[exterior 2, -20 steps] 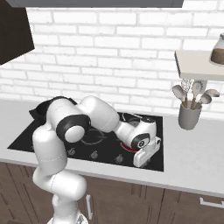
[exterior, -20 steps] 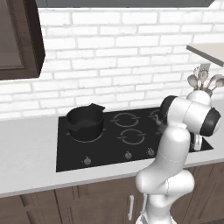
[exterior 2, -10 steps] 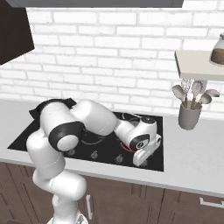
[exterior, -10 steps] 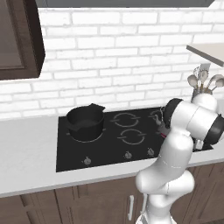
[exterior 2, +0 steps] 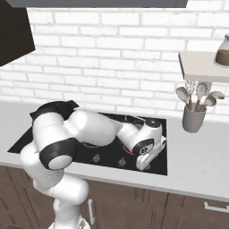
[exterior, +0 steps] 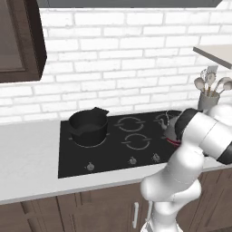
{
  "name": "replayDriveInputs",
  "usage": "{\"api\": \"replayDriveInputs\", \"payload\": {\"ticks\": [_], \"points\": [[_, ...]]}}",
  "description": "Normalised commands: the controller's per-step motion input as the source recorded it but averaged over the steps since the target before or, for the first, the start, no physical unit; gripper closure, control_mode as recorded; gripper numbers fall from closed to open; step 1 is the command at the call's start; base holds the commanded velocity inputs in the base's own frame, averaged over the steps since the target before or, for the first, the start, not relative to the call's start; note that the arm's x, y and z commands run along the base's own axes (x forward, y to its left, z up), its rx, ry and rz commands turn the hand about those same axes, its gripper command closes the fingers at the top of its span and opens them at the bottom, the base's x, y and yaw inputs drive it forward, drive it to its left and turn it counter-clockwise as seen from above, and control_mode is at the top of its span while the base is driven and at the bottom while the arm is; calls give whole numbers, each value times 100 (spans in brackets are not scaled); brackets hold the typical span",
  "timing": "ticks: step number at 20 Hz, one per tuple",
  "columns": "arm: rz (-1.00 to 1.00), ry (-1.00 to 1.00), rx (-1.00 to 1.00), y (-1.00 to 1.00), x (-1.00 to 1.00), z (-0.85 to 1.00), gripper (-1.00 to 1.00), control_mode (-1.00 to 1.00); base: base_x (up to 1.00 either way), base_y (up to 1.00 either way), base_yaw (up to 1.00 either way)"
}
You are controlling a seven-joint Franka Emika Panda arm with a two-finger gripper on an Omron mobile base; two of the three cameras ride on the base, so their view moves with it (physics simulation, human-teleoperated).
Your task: Pick the kettle from the counter and place it on a stove burner. Then turn the burner on.
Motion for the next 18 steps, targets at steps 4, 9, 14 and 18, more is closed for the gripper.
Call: {"api": "replayDriveInputs", "payload": {"ticks": [4, 9, 14, 18], "points": [[0, 0, 0, 0, -76, 17, -100, -100, 0, 0, 0], [0, -5, 0, 0, -87, 27, -100, -100, 0, 0, 0], [0, -6, 0, 0, -58, 18, -100, -100, 0, 0, 0], [0, -4, 0, 0, -11, 1, -100, -100, 0, 0, 0]]}}
